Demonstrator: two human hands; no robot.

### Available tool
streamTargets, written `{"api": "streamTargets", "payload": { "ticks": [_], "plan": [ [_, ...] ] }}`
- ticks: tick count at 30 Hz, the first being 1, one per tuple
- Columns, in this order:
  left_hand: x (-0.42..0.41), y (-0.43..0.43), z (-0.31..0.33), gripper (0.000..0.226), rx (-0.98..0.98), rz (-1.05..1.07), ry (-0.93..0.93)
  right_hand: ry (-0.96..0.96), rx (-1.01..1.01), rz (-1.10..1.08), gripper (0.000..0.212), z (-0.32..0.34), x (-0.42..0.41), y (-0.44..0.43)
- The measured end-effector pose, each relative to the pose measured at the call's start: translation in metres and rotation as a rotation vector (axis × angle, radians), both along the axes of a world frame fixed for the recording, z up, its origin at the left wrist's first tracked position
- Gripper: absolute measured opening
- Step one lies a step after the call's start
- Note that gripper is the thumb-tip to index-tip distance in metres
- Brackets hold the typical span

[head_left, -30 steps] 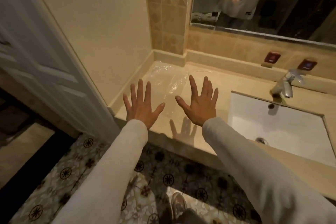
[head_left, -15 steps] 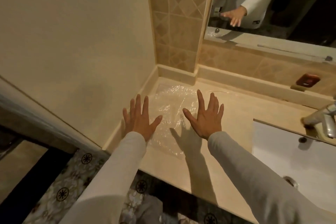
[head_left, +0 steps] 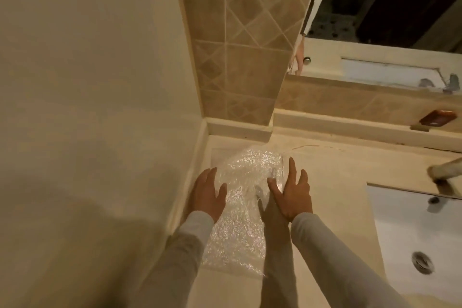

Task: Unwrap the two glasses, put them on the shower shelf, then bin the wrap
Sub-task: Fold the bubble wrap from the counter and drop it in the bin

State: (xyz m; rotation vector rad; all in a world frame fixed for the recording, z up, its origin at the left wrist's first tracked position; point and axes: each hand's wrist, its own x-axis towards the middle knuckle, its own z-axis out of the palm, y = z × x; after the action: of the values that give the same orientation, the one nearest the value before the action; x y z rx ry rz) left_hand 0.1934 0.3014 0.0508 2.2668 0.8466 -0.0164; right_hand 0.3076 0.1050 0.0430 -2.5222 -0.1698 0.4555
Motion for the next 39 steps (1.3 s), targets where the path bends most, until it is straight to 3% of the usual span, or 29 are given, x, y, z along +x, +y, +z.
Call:
{"api": "streamTargets", "payload": {
  "ticks": [5,12,19,22,24,25,28,32,35,39],
  "plan": [
    [0.015,-0.005,-0.018,0.065,-0.188,0.136,0.083,0.092,0.066,-0.156,0.090,-0.019,0.007,0.002],
    [0.027,-0.001,-0.044,0.072,-0.243,0.382,0.090,0.168,0.174,-0.262,0.092,-0.037,0.026,-0.004],
    [0.051,0.012,-0.054,0.076,-0.460,0.515,0.094,0.329,0.297,-0.354,0.078,-0.047,0.035,-0.005],
    [0.059,0.017,-0.052,0.055,-0.448,0.458,0.096,0.371,0.335,-0.360,0.064,-0.050,0.042,-0.007],
    [0.063,0.025,-0.046,0.018,-0.448,0.440,0.059,0.362,0.369,-0.327,0.029,-0.049,0.051,-0.011],
    [0.063,0.028,-0.042,0.012,-0.498,0.455,0.044,0.365,0.413,-0.316,0.010,-0.047,0.057,-0.016],
    [0.058,0.035,-0.030,0.009,-0.663,0.532,-0.028,0.415,0.559,-0.258,0.010,-0.035,0.073,-0.034],
    [0.056,0.025,-0.011,0.005,-0.608,0.490,-0.194,0.460,0.693,-0.178,0.006,-0.018,0.085,-0.051],
    [0.057,0.009,0.002,0.013,-0.600,0.470,-0.233,0.500,0.796,-0.225,0.021,-0.001,0.093,-0.059],
    [0.046,-0.007,0.018,0.007,-0.557,0.509,-0.319,0.422,0.834,-0.163,0.012,0.021,0.102,-0.073]
  ]
}}
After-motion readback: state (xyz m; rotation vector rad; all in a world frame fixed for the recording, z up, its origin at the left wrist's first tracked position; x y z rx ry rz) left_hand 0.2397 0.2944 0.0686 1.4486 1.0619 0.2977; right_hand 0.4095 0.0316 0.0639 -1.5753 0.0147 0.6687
